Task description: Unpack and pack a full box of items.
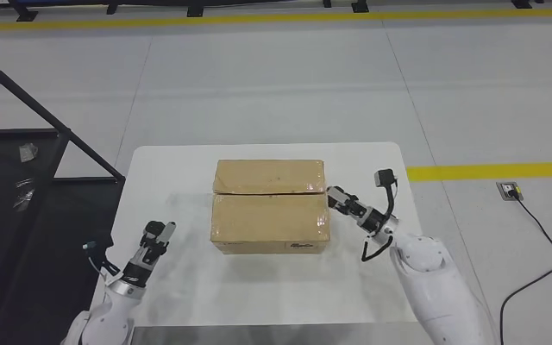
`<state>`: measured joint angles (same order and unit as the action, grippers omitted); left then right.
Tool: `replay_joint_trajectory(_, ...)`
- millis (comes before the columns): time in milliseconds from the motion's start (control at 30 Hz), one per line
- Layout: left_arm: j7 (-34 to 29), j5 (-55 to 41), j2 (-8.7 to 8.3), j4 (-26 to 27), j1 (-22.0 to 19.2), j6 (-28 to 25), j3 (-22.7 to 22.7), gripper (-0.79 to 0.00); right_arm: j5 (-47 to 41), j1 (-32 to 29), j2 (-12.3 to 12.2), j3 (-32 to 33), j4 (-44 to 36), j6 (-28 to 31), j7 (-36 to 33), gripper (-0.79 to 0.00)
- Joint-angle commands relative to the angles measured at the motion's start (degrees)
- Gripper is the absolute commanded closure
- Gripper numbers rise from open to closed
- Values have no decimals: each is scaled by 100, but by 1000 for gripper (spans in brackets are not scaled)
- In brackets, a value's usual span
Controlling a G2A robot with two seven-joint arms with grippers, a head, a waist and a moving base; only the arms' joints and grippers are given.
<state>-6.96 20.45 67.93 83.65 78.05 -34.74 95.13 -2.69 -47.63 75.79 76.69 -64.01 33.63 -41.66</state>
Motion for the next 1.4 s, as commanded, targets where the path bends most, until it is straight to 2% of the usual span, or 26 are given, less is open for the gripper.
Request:
replay_joint_trajectory(0, 2, 0, 0, -10, -11, 8, -15, -785, -63, -6, -11, -12, -29, 15, -76, -785)
replay_joint_trajectory(200, 27, -56, -2, -17, -26, -38, -35, -785, -864, -140, -66, 64, -221, 369, -688, -785)
replay_joint_trajectory(400, -21, -146, -6, 31, -28, -97, -63, -785, -2005, -394, -185, 220, -543, 624, -2000, -785)
replay_joint_trajectory(500, -243, -303, -21, 83, 2, -358, -91, -785, -2230, -563, -285, 253, -906, 332, -2568, -785)
replay_joint_trajectory(633, -664, -250, -73, 37, 26, -783, -53, -785, -1968, -864, -457, 249, -1430, -7, -2908, -785)
replay_joint_trajectory(900, -1531, 459, -182, -150, -56, -1459, -189, -785, -924, -1066, -701, -42, -1688, -98, -2998, -785)
replay_joint_trajectory(1067, -1602, 943, -224, -289, -132, -1608, -236, -785, -618, -966, -747, -357, -1696, -109, -3009, -785)
replay_joint_trajectory(1167, -1413, 1266, -223, -381, -160, -1579, -311, -785, -904, -936, -740, -461, -1710, -121, -2890, -785)
replay_joint_trajectory(1367, -1268, 1391, -234, -536, -242, -1554, -436, -785, -1898, -551, -661, -662, -1714, -1100, -2368, -785)
